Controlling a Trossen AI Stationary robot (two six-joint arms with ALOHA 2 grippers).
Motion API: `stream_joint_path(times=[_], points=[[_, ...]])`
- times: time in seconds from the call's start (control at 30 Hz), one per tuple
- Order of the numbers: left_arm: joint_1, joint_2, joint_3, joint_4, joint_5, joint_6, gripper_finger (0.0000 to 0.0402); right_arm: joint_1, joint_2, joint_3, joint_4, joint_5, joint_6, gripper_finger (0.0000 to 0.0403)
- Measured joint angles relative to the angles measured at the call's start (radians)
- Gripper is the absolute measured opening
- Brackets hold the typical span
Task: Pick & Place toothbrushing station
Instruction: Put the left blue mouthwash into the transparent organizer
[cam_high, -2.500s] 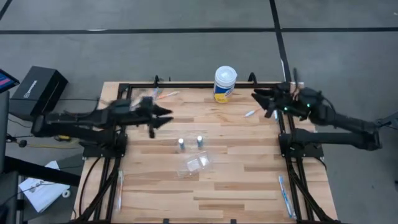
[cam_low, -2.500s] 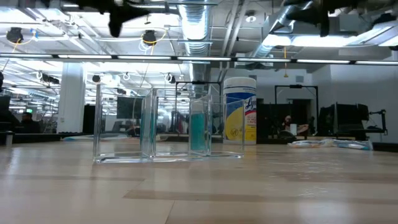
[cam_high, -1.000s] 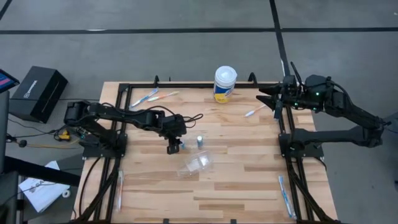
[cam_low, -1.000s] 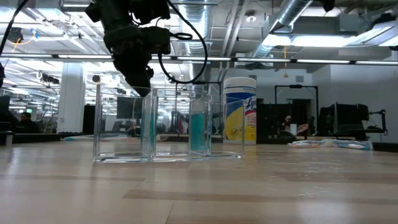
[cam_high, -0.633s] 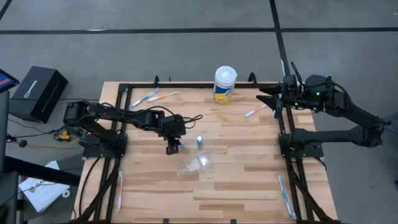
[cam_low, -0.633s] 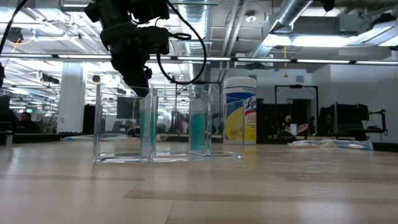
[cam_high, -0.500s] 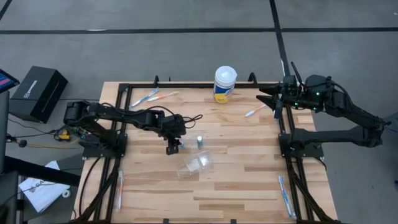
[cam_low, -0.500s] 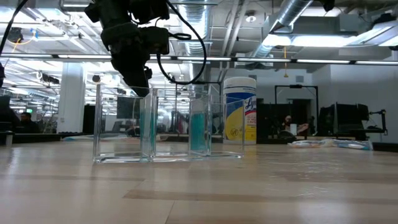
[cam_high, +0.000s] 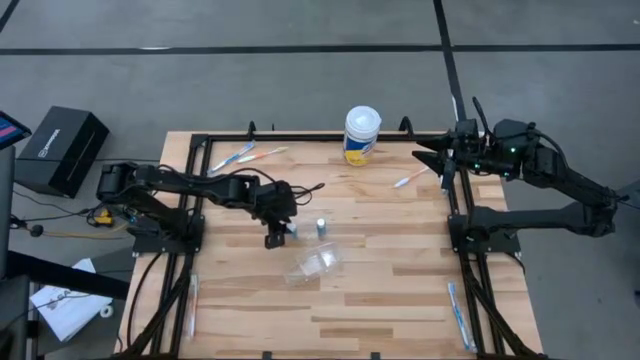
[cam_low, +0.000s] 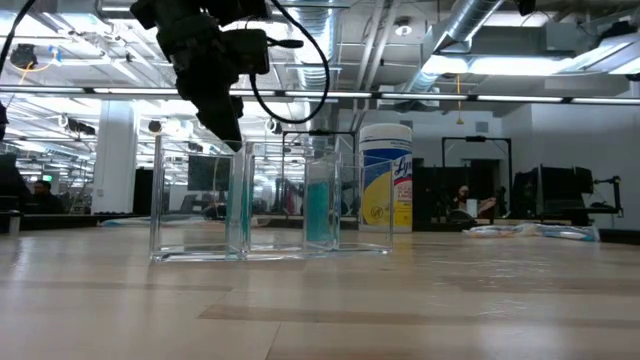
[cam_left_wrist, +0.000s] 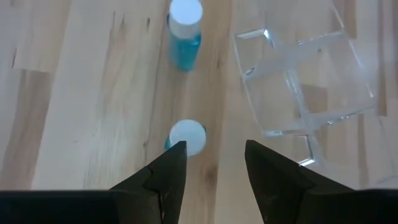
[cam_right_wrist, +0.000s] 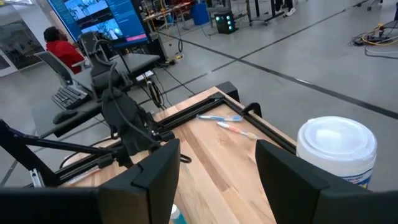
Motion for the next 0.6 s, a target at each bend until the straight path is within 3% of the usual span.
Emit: stream_joint_path(times=[0.6], points=[[0.007,0.01,0.0,-0.001,-0.021,0.004,0.0159,-0.001,0.0,0.0,0.0,0.0,0.0,0.0201]])
